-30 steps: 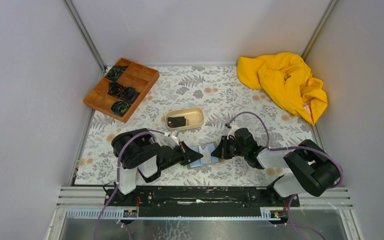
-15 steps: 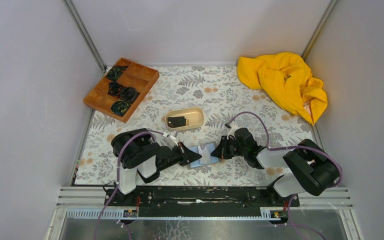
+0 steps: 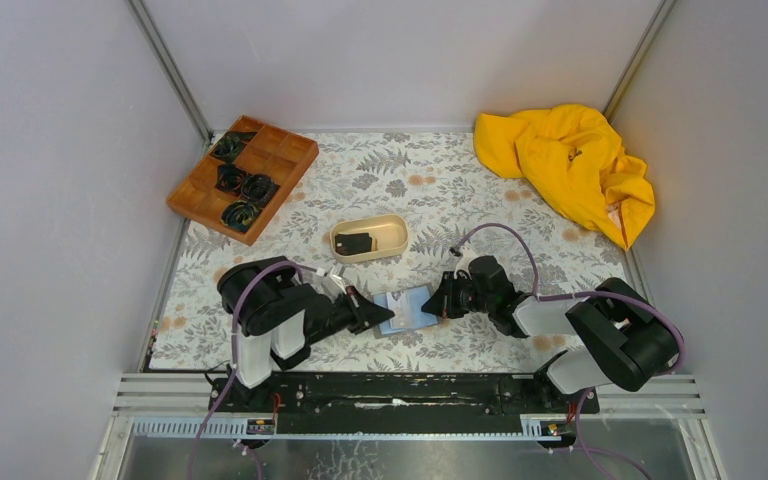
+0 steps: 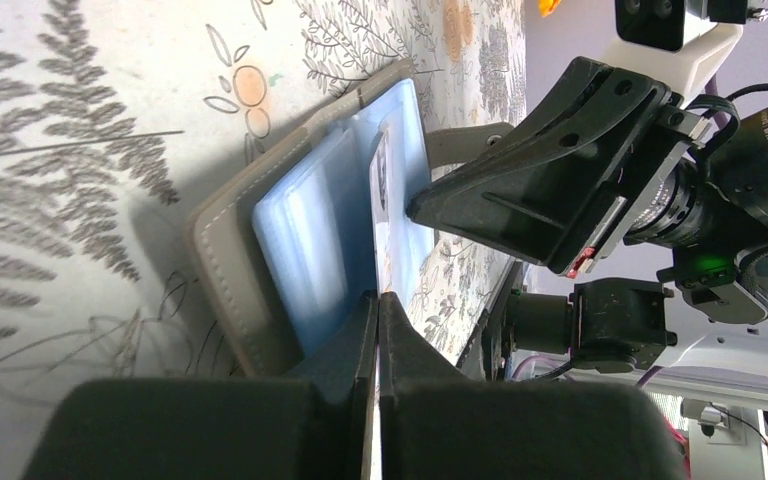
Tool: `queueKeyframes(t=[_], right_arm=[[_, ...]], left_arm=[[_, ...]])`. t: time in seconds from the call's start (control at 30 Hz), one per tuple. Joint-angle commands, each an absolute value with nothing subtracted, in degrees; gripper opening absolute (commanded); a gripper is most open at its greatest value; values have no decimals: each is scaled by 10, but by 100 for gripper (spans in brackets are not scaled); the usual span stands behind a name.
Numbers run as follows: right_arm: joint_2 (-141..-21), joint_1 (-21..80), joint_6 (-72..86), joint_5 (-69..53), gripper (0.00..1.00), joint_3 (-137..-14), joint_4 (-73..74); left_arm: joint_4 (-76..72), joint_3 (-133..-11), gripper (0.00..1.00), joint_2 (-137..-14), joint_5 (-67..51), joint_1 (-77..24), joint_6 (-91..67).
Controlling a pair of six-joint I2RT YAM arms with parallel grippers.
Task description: Take the credit cards out of the card holder
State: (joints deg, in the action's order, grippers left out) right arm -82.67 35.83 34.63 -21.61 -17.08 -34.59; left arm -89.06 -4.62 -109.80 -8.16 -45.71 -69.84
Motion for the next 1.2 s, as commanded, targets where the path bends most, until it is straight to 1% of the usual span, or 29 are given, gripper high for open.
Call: queueKeyframes(t=[0.0, 0.2, 0.4, 0.6, 0.67, 0.73, 0.8, 0.93, 1.17], right_arm=[[-837, 357, 331, -185, 0, -170, -289], [-826, 357, 328, -181, 0, -173, -275], [-799, 357, 323, -185, 0, -176, -262], [-734, 357, 323, -206, 1, -178, -251], [-713, 357, 329, -220, 7, -176, -254], [-691, 357, 344, -242, 20, -168, -279], [-672, 358, 370, -270, 29, -152, -323], [-648, 364, 431, -321, 35, -135, -411], [-576, 395, 453, -316, 44, -137, -419]], left_arm=[[-918, -18, 0, -1080, -87, -439, -669], [-918, 13, 0, -1047, -97, -413, -656], [-918, 34, 0, -1021, -101, -410, -656], [-918, 51, 0, -981, -107, -410, -663], [-918, 63, 0, -954, -100, -410, -668], [-916, 74, 0, -923, -97, -410, -673], [-911, 78, 0, -892, -97, -409, -681], [-872, 65, 0, -841, -105, -416, -683], [-780, 46, 0, -758, -97, -424, -667]])
